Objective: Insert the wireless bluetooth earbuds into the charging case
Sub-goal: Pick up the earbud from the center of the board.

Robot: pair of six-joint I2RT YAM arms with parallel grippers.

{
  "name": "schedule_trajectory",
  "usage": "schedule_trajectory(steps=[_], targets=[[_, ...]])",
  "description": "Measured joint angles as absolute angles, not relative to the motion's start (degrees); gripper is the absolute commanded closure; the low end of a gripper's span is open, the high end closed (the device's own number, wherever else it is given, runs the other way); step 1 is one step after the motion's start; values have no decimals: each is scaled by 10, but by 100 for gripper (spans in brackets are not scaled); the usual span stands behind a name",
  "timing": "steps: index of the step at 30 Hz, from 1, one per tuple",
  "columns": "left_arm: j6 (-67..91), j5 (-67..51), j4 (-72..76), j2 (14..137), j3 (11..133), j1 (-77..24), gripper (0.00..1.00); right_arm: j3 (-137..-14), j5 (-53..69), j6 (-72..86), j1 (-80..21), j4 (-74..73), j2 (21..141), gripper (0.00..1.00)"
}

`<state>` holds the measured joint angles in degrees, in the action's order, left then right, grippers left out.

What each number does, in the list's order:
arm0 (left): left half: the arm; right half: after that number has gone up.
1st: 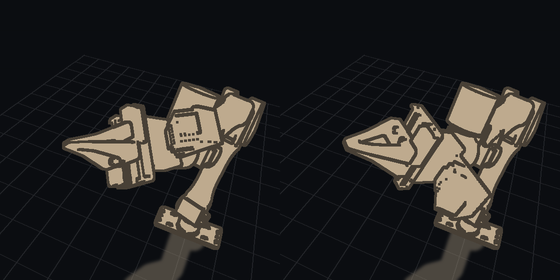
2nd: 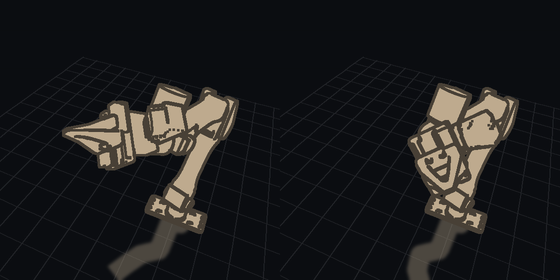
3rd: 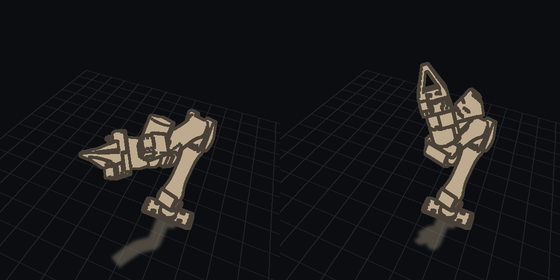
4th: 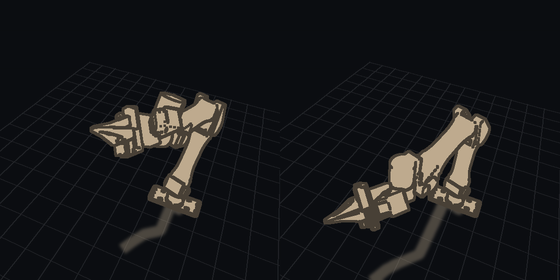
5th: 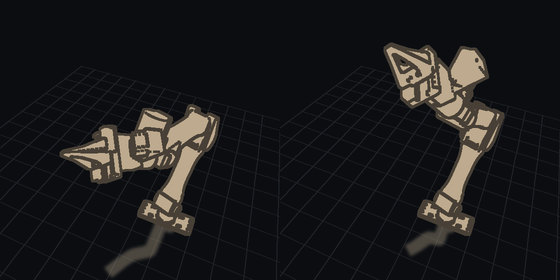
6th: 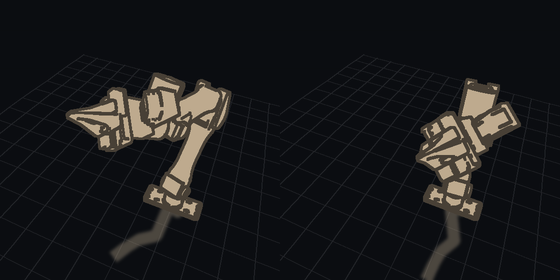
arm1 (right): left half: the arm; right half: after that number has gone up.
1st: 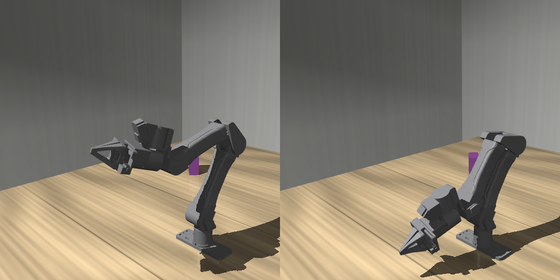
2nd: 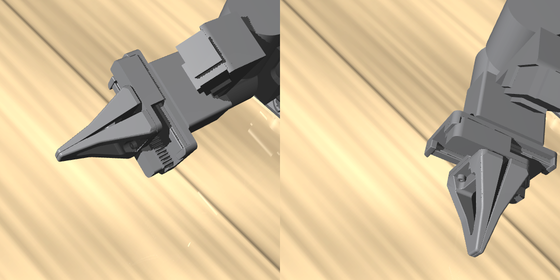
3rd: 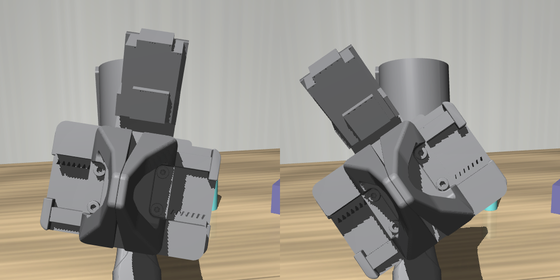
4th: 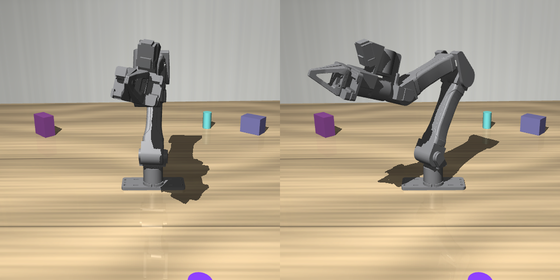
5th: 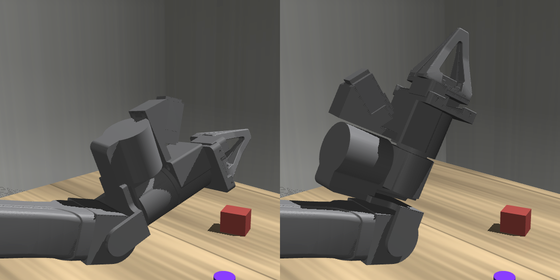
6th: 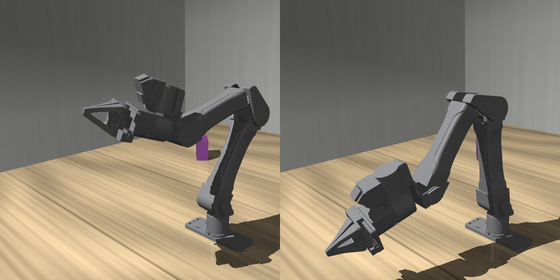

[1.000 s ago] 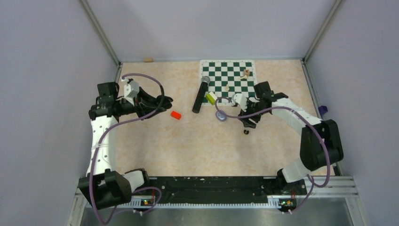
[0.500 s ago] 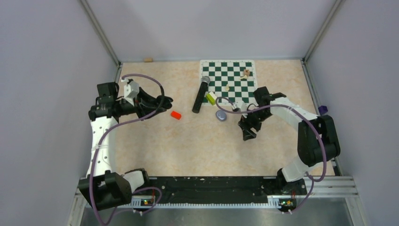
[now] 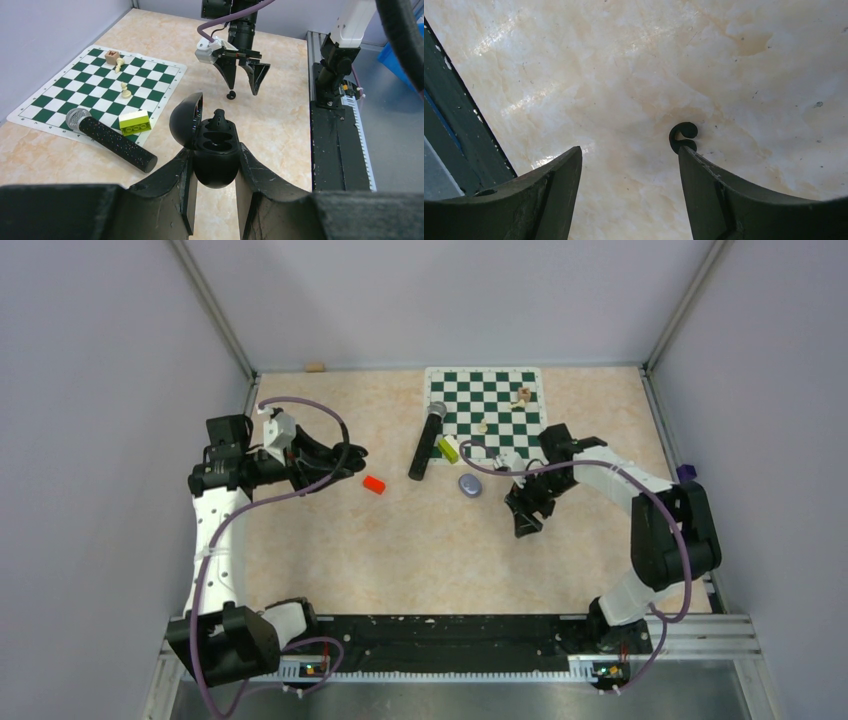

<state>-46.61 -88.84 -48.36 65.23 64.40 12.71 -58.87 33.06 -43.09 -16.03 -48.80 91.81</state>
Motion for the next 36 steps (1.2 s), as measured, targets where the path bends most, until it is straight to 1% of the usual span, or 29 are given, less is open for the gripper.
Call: schedule_trajectory(steps=[5, 20, 32, 36], targets=[[-466, -888, -483, 652, 644, 127, 100, -583, 329, -429, -160, -481, 927, 33], [-466, -888, -484, 652, 644, 127, 100, -571, 321, -413, -160, -453, 935, 37], [-466, -888, -484, 652, 644, 127, 100, -555, 306, -412, -160, -405, 923, 43], [-466, -888, -484, 652, 644, 127, 100, -554, 293, -415, -160, -394, 923, 47]])
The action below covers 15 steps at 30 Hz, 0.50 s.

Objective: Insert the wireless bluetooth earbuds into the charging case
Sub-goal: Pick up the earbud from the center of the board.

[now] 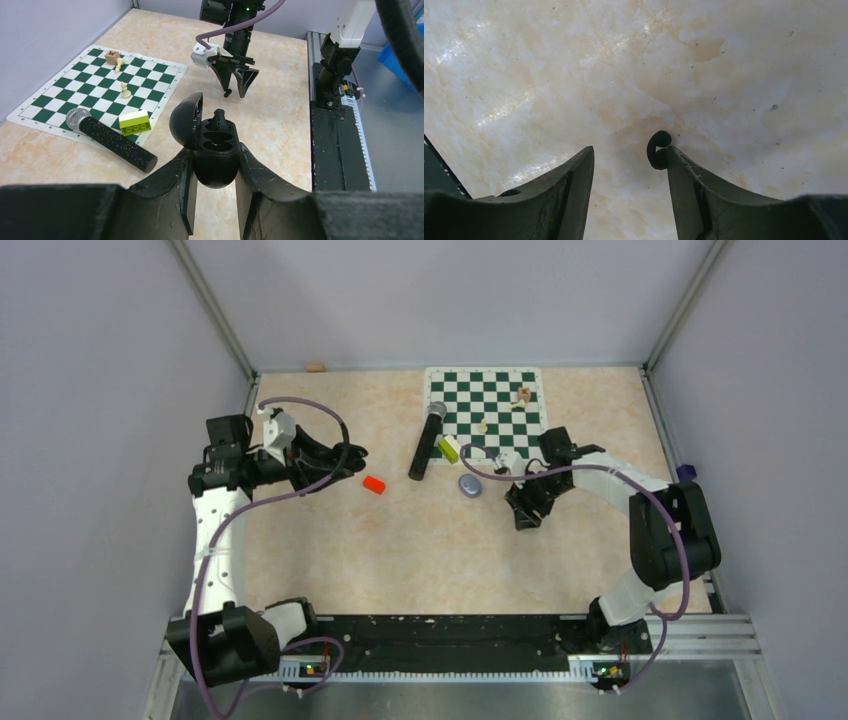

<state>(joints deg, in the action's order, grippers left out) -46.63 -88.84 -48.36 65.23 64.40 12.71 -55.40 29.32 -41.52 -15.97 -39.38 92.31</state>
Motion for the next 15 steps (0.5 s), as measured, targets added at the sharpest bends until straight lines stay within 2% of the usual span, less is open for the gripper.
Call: schedule_trajectory(steps=[2, 8, 15], targets=[[-466, -888, -484, 652, 644, 127, 100, -551, 288, -418, -160, -386, 923, 50], [-466, -888, -484, 652, 644, 127, 100, -547, 274, -423, -160, -369, 923, 71], [-466, -888, -484, 652, 644, 127, 100, -538, 260, -423, -160, -348, 916, 79]])
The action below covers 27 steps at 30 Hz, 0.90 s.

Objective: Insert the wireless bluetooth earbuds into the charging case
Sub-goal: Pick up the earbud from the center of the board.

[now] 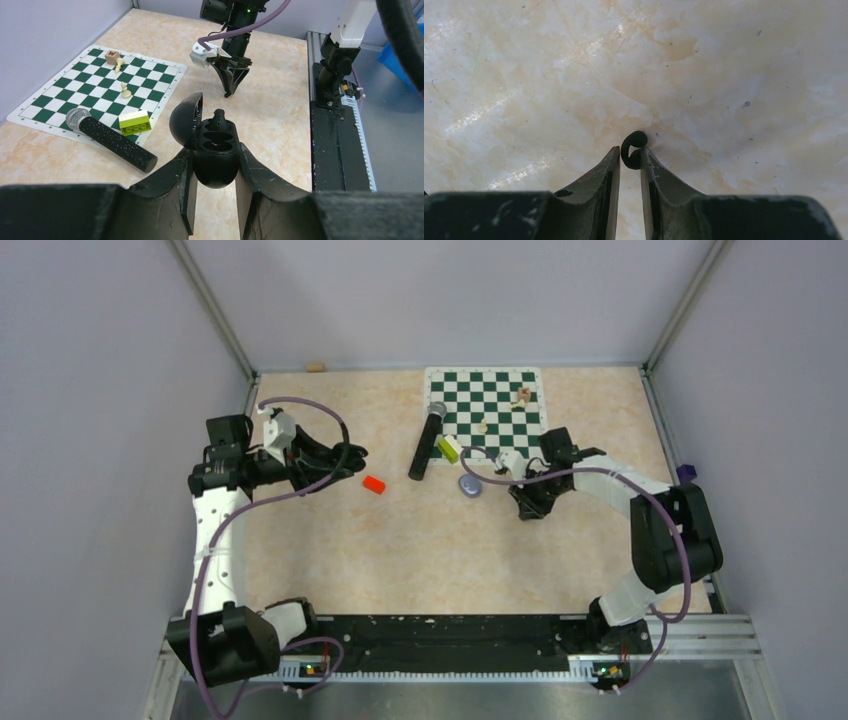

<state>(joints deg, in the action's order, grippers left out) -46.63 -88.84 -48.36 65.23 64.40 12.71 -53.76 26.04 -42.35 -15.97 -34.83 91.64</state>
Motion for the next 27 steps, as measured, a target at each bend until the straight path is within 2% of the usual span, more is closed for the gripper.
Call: schedule_trajectory(steps=[11, 17, 27], targets=[[-467, -888, -484, 652, 644, 127, 100, -532, 237, -423, -160, -331, 911, 80], [-466, -888, -485, 652, 644, 127, 100, -522, 224, -421, -164, -318, 906, 90], [-467, -888, -485, 652, 644, 127, 100, -517, 220, -417, -168, -298, 874, 98]])
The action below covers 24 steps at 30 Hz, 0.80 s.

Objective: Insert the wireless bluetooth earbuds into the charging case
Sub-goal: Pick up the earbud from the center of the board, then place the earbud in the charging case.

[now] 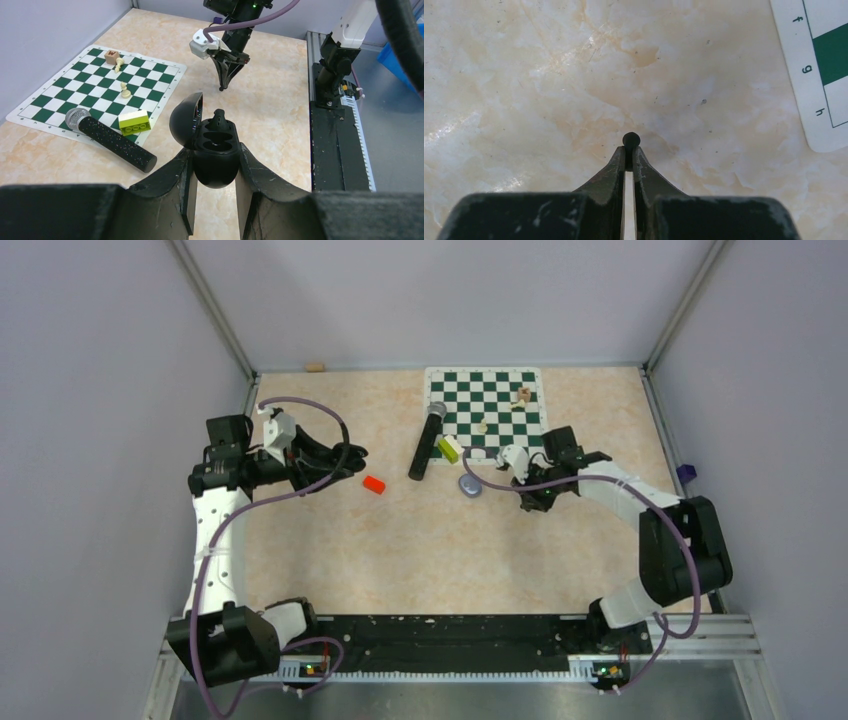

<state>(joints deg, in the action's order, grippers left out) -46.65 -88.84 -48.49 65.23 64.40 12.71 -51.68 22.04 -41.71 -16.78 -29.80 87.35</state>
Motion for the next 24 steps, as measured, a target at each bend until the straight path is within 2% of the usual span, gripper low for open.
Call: schedule_trajectory(steps=[11, 19, 24], targets=[[-448, -868, -475, 655, 645, 83, 100, -535, 256, -399, -168, -319, 789, 99], [-249, -793, -258, 640, 580, 6, 100, -634, 352, -358, -169, -343, 729, 99], [-212, -766, -220, 663, 601, -43, 100, -662, 429, -310, -173, -335, 693, 99]])
